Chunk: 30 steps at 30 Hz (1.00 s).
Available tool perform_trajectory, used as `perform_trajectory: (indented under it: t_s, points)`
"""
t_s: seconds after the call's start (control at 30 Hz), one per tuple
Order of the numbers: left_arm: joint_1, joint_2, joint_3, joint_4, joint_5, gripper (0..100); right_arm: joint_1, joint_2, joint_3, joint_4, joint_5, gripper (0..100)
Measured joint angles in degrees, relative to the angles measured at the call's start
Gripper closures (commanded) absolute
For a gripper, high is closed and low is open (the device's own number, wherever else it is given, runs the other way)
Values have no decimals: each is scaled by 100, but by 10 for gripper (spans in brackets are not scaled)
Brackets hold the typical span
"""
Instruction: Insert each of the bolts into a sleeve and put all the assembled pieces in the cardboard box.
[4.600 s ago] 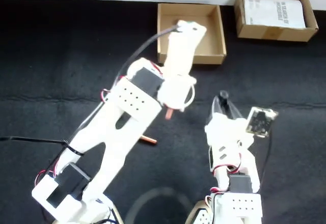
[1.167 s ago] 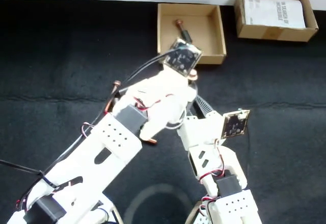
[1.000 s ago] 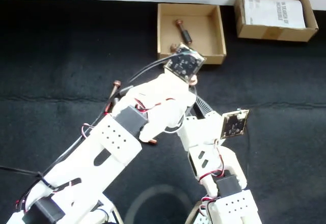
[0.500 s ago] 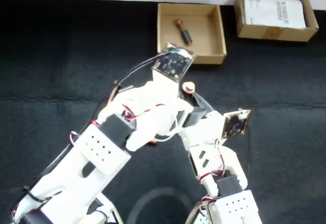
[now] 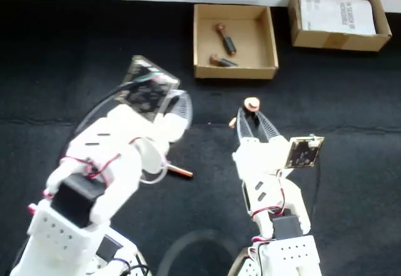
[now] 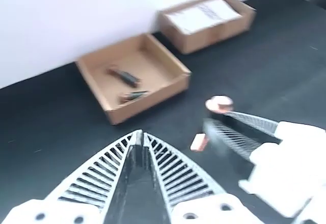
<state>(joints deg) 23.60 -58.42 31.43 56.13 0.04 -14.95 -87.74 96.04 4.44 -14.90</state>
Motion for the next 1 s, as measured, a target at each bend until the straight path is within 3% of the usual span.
perform_trajectory:
  t_s: [0.2,0.37,0.5,0.8,1.0]
  points:
    - [-1020,-642,967,0,-9,991,123,0,-211,35,0,992]
    - [-1662,-1213,2268,-18,-9,991,114,0,-1257,677,0,992]
    - [-2057,-1732,3349,-527,-9,991,132,334,-2154,1169,0,992]
    - [-2514,-3297,5864,-2145,-9,991,132,2602,-4246,1371,0,992]
    - [-2752,-4352,6453,-2268,-9,991,132,4589,-5547,1371,0,992]
